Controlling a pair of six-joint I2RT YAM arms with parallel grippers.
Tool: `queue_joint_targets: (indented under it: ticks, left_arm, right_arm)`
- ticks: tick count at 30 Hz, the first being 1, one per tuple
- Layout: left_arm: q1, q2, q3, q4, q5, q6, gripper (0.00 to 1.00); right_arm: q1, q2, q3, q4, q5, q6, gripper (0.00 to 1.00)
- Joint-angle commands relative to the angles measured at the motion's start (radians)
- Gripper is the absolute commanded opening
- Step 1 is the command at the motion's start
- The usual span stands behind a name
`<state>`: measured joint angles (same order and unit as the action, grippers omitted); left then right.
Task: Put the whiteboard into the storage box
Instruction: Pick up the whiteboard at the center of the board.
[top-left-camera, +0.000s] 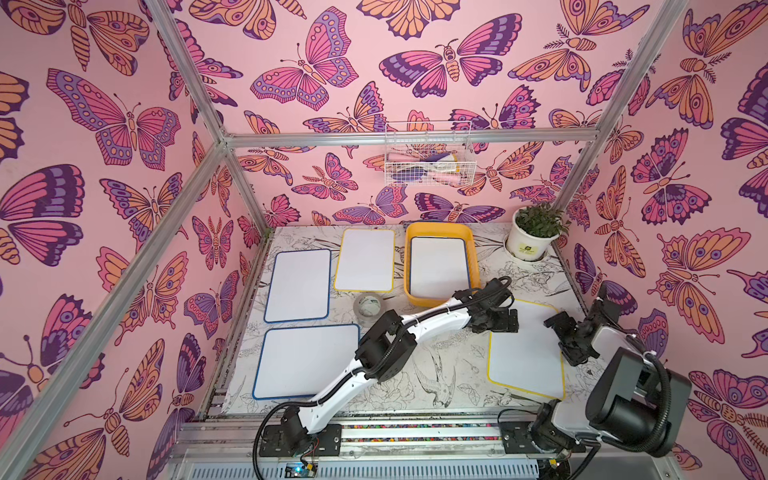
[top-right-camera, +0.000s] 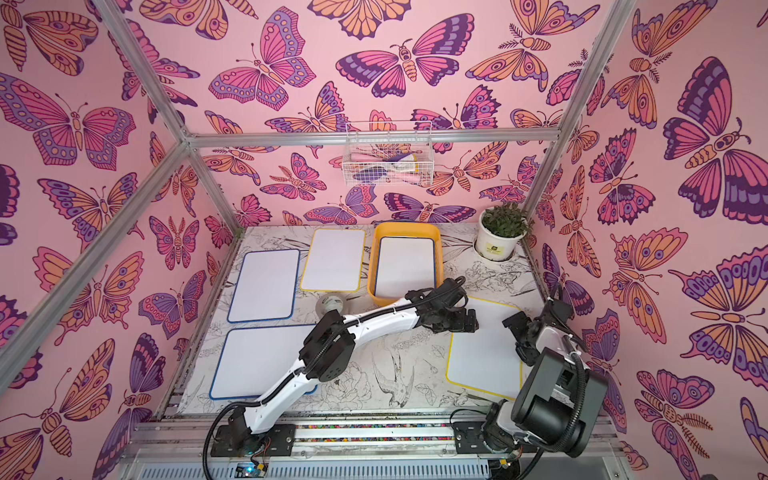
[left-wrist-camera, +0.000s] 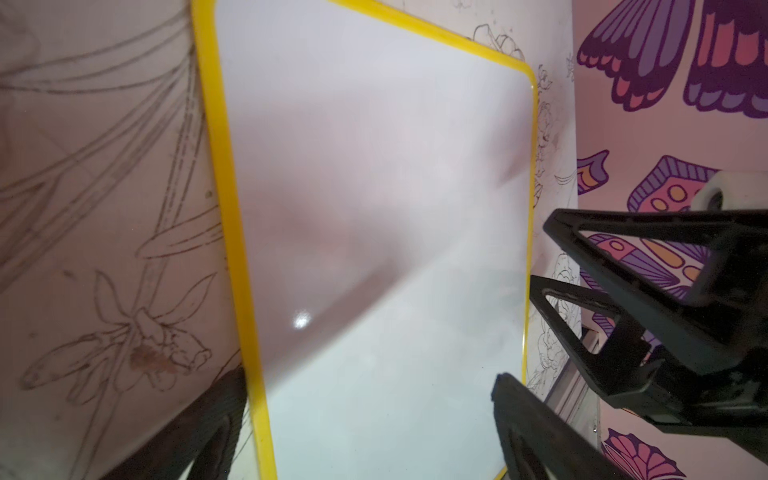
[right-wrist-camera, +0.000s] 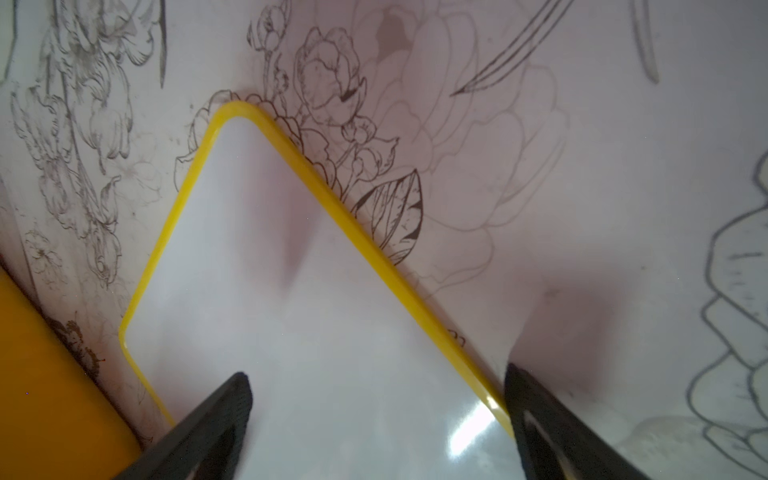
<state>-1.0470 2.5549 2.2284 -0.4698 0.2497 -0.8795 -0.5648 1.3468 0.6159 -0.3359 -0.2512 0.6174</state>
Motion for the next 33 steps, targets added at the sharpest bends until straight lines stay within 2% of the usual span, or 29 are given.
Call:
queue_joint_targets:
  ticks: [1, 11, 18, 27, 33]
  left_arm:
    - [0.008, 0.056, 0.02, -0.059, -0.009, 0.012, 0.94]
    - [0.03, 0.072, 0.046, -0.067, -0.001, 0.039, 0.94]
    - [0.031, 0.09, 0.083, -0.07, 0.005, 0.059, 0.94]
    - [0.019, 0.079, 0.072, -0.07, 0.004, 0.076, 0.94]
    - [0.01, 0.044, 0.012, -0.067, -0.011, 0.092, 0.94]
  right_arm:
    - [0.022, -0.002, -0.084, -0.073, -0.132, 0.101, 0.97]
    - [0.155, -0.081, -0.183, -0.038, -0.116, 0.316, 0.96]
    - [0.207, -0.203, -0.246, -0.05, -0.097, 0.389, 0.96]
    - [0.233, -0.276, -0.268, -0.107, -0.08, 0.271, 0.97]
    - [0.233, -0.277, -0.241, -0.197, 0.027, 0.181, 0.97]
